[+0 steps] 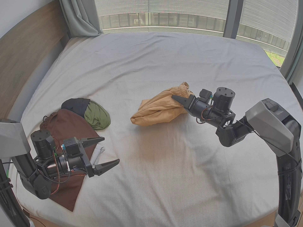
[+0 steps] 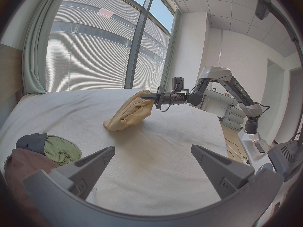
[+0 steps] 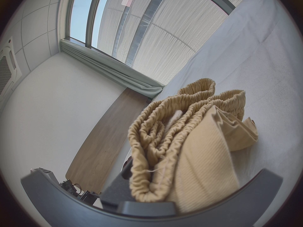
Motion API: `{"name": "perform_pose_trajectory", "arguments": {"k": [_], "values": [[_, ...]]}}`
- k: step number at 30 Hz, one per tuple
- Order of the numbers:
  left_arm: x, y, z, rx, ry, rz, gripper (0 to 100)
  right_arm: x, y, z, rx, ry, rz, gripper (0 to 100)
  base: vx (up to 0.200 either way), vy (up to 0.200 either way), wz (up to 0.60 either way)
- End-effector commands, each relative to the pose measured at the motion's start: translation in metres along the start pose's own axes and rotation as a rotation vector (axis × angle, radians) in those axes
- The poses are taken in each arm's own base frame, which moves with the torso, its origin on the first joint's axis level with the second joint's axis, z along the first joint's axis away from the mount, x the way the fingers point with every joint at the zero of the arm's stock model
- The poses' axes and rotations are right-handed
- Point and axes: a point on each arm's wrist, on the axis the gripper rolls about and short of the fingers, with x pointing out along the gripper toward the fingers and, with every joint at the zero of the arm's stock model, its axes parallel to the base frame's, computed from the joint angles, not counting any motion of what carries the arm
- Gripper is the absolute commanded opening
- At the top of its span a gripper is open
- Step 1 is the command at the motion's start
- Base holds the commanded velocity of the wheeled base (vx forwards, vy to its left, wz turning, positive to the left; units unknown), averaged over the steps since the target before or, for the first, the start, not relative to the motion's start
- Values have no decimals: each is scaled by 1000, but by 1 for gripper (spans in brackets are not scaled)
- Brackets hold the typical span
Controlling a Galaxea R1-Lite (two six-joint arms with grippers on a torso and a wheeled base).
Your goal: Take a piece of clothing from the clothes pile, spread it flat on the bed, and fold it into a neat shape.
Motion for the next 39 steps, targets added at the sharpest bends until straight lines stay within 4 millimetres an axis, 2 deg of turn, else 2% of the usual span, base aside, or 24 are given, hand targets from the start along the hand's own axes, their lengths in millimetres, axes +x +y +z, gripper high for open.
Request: {"name": "perform_pose_trajectory", "arguments": {"k": [1, 12, 19, 24, 28, 32, 39], "values": [[0, -1, -1, -3, 4, -2, 100, 2, -3, 6, -8, -16, 2, 0, 0, 0, 0], [0, -2, -2, -7, 8, -6, 100, 19, 11, 41, -51, -81, 54, 0, 0, 0, 0], [-1, -4, -3, -12, 13, -10, 100, 30, 11, 49, -70, -114, 74, 0, 0, 0, 0], [-1, -4, -4, -15, 16, -11, 100, 36, -5, 33, -61, -104, 61, 0, 0, 0, 0], [0, -4, -4, -15, 16, -11, 100, 37, -28, 11, -29, -62, 16, 0, 0, 0, 0], [-1, -4, -5, -17, 19, -10, 100, 28, -46, -9, 11, -5, -51, 0, 0, 0, 0], [0, -4, -6, -21, 23, -12, 100, 10, -54, -28, 41, 46, -104, 0, 0, 0, 0]]}}
